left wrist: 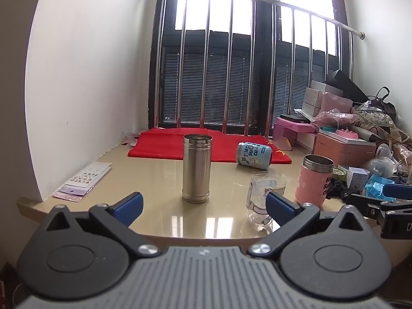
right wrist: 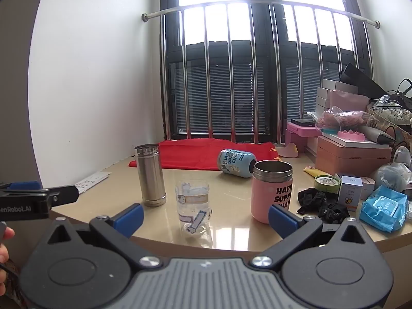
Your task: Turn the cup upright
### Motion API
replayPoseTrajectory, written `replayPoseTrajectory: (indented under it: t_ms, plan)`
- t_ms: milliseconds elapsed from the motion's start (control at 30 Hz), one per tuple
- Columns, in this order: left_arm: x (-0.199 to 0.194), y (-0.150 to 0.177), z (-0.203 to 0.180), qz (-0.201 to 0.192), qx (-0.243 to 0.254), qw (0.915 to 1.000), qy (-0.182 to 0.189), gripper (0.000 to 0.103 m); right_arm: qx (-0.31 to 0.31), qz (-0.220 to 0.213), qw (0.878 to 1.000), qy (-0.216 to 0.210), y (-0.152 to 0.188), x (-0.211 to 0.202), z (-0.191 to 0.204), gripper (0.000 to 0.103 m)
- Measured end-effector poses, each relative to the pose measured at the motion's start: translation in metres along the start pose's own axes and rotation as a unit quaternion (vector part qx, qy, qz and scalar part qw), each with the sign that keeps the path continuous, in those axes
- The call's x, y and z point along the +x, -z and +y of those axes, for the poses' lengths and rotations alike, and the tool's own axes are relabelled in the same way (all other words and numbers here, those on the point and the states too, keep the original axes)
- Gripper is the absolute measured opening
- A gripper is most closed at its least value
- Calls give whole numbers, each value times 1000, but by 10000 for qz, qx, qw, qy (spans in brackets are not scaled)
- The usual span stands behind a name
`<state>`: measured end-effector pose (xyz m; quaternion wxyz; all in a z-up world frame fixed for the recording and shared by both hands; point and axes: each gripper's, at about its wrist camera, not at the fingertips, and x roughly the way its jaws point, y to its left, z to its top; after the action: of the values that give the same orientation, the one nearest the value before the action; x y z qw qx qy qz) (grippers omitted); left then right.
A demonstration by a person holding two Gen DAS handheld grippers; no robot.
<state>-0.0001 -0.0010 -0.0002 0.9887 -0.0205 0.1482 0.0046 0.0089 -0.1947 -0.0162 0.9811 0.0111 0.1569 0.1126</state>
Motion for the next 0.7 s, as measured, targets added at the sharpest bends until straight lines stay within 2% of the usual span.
replayPoseTrajectory:
  t_ms: [700]
  plan:
    - [-1, 0, 0, 6, -24, 10000, -12, 103, 0, -27, 10000, 0, 1, 1, 0, 103]
